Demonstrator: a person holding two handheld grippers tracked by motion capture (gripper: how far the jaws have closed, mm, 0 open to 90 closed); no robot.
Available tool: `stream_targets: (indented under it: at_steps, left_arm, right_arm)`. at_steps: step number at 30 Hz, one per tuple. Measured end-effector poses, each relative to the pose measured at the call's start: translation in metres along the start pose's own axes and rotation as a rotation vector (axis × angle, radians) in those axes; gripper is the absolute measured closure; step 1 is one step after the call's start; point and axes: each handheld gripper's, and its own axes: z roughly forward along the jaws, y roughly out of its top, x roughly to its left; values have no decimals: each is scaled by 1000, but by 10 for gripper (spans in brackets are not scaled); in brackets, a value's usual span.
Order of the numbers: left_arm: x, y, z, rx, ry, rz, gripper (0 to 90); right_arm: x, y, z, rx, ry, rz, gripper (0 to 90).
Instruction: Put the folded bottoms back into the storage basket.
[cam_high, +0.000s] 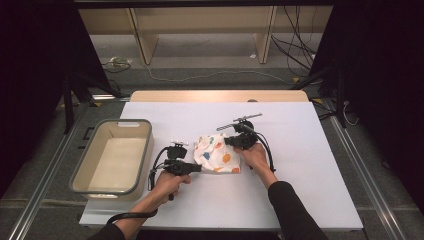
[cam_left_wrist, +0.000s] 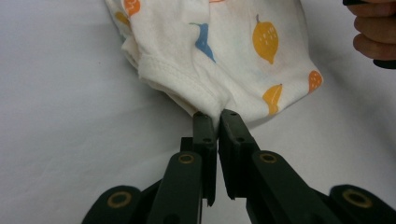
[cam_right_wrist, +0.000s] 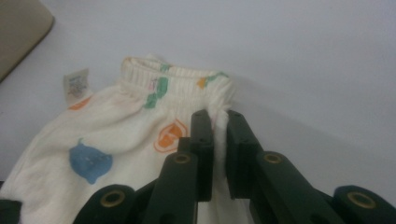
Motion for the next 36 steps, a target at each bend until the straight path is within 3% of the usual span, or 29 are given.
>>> stream_targets:
  at_steps: [8,16,36]
  left_arm:
    - [-2,4,-12,-26,-20,6,851]
    - [-6,9,-30,-57,-13,72,851]
    - [-9,14,-70,-100,-36,127,850]
  right_arm:
    - [12,9,-14,-32,5,-32,839]
    - [19,16,-26,-70,32,-28,839]
    - [45,30,-47,-139,77,-50,838]
